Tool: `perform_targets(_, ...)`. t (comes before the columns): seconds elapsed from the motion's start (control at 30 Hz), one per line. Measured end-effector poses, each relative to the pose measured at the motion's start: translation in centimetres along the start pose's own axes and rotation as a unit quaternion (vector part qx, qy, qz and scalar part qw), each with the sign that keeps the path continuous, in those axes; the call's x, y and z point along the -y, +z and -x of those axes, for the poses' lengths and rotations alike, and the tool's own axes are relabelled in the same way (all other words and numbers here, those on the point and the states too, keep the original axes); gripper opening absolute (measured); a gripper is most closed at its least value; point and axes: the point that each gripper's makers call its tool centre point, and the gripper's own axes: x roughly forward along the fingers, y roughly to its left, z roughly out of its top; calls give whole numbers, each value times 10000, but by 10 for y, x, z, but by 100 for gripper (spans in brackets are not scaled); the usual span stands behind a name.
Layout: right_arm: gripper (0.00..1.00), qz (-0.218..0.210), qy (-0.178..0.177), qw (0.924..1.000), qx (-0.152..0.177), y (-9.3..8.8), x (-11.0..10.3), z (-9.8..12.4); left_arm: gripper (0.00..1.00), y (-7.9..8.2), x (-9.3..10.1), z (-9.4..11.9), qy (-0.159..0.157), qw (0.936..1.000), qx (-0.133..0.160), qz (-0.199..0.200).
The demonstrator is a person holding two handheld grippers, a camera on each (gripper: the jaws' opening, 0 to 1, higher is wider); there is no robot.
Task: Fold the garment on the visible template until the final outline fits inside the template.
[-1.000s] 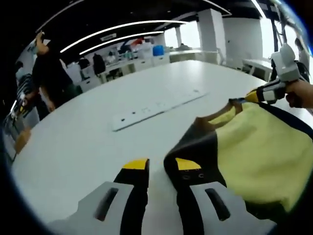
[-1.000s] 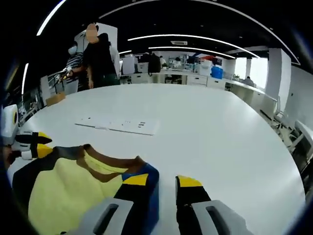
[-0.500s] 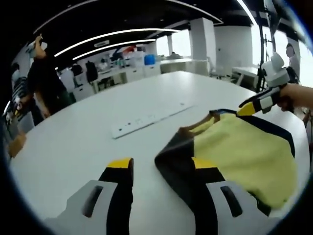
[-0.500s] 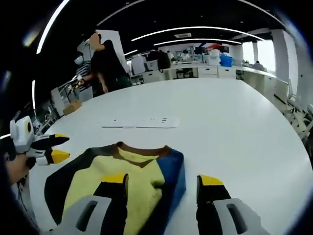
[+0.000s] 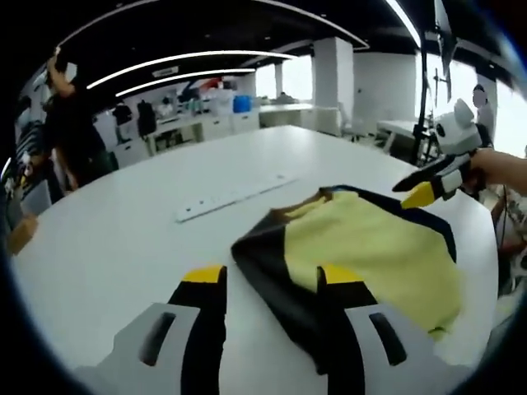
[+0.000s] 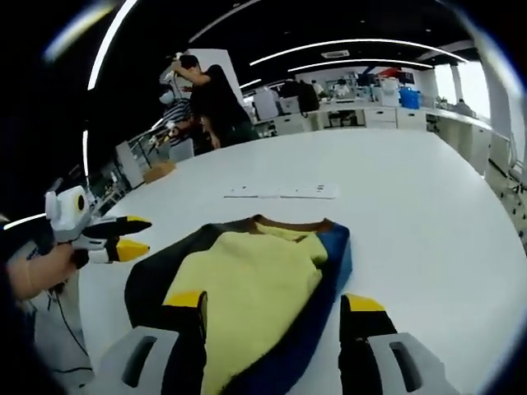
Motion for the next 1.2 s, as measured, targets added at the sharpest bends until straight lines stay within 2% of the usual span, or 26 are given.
perform_targets(0.1,60,78,-93,9999,40,-6,-3,11,39,-2,3,9,-21,10000,26,4)
perform_targets(0.23,58,471,-275,9985,-8,-17,-7,23,36,-5,7,19,-61,9999,59,86)
perform_targets(0.43,51,487,-291,9984,-35,-30,-12,35,35,-14,15,30,-107,9999,31,87)
perform_targets(0.73,39,244,-330,9992,10,-43,-19,45,31,-32,30,37,-180,9995,-11,270)
perform_targets(0.87,32,-3,-425,9990,98,-48,-19,50,30,-40,36,39,-197,9991,-48,359)
perform_targets(1.1,20,-270,-414,9988,-69,-67,-24,51,23,-56,48,39,-228,9980,-256,530)
perform_targets(1.2,15,-406,-408,9983,-28,-70,-26,51,20,-60,53,38,-255,9971,-287,649)
